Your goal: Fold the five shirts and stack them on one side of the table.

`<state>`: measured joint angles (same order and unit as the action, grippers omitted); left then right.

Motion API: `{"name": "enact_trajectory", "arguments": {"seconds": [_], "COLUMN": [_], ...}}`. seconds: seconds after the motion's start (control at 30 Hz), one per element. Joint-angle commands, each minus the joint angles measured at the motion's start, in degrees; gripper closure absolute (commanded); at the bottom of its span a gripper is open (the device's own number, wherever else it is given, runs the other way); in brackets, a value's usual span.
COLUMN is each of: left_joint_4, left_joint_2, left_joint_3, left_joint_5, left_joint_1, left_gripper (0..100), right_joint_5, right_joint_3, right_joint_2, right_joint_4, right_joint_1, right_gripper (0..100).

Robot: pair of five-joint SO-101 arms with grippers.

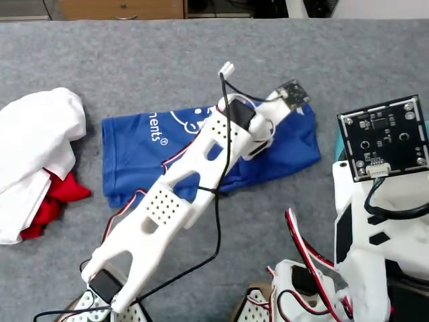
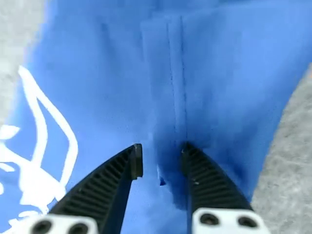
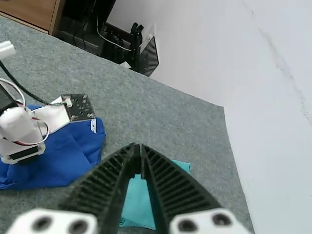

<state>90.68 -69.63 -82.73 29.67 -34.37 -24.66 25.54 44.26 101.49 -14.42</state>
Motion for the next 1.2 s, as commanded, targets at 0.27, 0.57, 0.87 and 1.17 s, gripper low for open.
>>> {"name": "enact_trajectory", "arguments": {"seconds": [0.27, 0.57, 0.87, 1.17], "left_joint_4": [4.48, 8.7, 10.2, 10.2], "left_joint_2": [-0.13, 5.58, 8.84, 16.22], "left_joint_3": [-12.75, -12.84, -12.75, -12.75], "left_joint_5": [0.35, -1.67, -11.96, -14.42], "left_joint_1": [0.18, 1.67, 15.21, 29.45], "left_gripper": [88, 88, 88, 88], "right_joint_5": [0.18, 0.18, 0.18, 0.62], "right_joint_3": [-0.13, -0.13, -1.54, -9.1], "right_joint_2": [-0.04, -0.04, 0.04, 0.04], "right_joint_4": [0.18, 0.18, 0.53, 0.62], "right_joint_1": [0.84, 0.84, 0.4, 0.4], "right_gripper": [97.0, 97.0, 97.0, 97.0]}}
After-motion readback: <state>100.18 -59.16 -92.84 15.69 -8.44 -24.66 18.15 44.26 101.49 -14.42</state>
